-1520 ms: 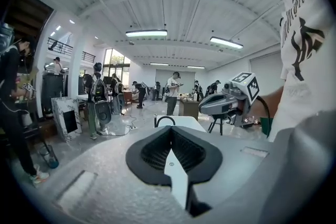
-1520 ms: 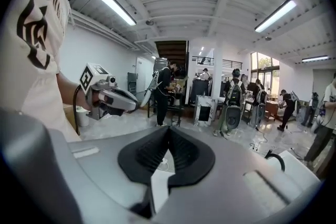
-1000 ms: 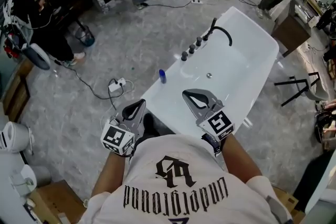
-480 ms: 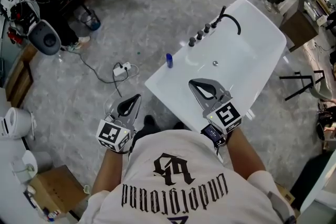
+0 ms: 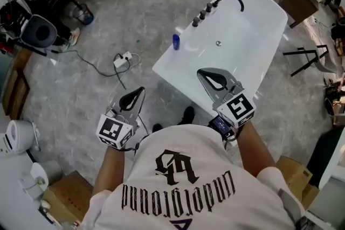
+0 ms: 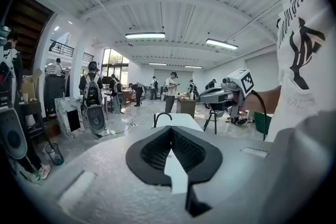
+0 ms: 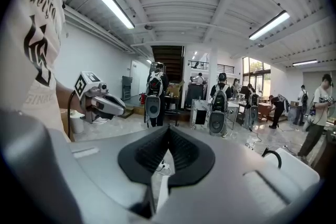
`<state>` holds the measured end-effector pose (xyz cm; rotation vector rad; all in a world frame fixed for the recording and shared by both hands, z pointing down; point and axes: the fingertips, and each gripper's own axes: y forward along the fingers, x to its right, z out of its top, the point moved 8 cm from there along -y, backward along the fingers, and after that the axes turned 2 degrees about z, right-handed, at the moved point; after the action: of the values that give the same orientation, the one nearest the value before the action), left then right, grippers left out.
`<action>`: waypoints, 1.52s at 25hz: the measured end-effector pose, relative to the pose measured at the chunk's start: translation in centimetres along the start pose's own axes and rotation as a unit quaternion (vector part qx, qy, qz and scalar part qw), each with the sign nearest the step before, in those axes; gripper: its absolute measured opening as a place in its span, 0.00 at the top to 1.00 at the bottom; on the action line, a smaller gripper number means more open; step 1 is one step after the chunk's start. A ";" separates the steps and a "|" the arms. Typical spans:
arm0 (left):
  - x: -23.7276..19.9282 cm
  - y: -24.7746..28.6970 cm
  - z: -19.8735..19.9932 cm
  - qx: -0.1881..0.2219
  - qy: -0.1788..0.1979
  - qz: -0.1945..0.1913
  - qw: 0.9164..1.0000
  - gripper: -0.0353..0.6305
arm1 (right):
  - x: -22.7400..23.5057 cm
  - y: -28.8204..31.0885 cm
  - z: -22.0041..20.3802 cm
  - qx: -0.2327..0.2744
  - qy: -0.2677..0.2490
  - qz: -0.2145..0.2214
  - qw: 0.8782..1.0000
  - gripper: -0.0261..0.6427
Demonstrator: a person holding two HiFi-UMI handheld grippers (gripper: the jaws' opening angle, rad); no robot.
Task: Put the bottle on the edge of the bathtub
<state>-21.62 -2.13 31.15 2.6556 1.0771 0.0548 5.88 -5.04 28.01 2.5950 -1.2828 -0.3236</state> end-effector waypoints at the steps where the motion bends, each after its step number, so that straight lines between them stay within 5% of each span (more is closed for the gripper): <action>1: -0.3 -1.2 -0.2 0.001 0.003 -0.005 1.000 0.94 | -1.2 0.1 0.2 0.000 0.001 -0.007 1.000 0.96; 11: -2.2 -9.9 -4.7 -0.001 0.005 -0.060 0.998 0.94 | -13.5 0.1 -0.5 -0.015 0.036 -0.064 0.997 0.96; 18: -0.5 -11.6 -6.0 0.002 0.003 -0.087 0.996 0.94 | -18.0 -2.7 -0.1 -0.031 0.034 -0.079 0.996 0.96; 38: 21.9 -13.8 -6.5 -0.001 0.012 -0.067 0.998 0.94 | -24.1 -21.6 -5.9 -0.023 0.026 -0.023 0.999 0.96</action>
<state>-16.09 23.93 32.24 2.5800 1.2589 0.0597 9.52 27.63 29.45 2.5809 -1.1858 -0.2872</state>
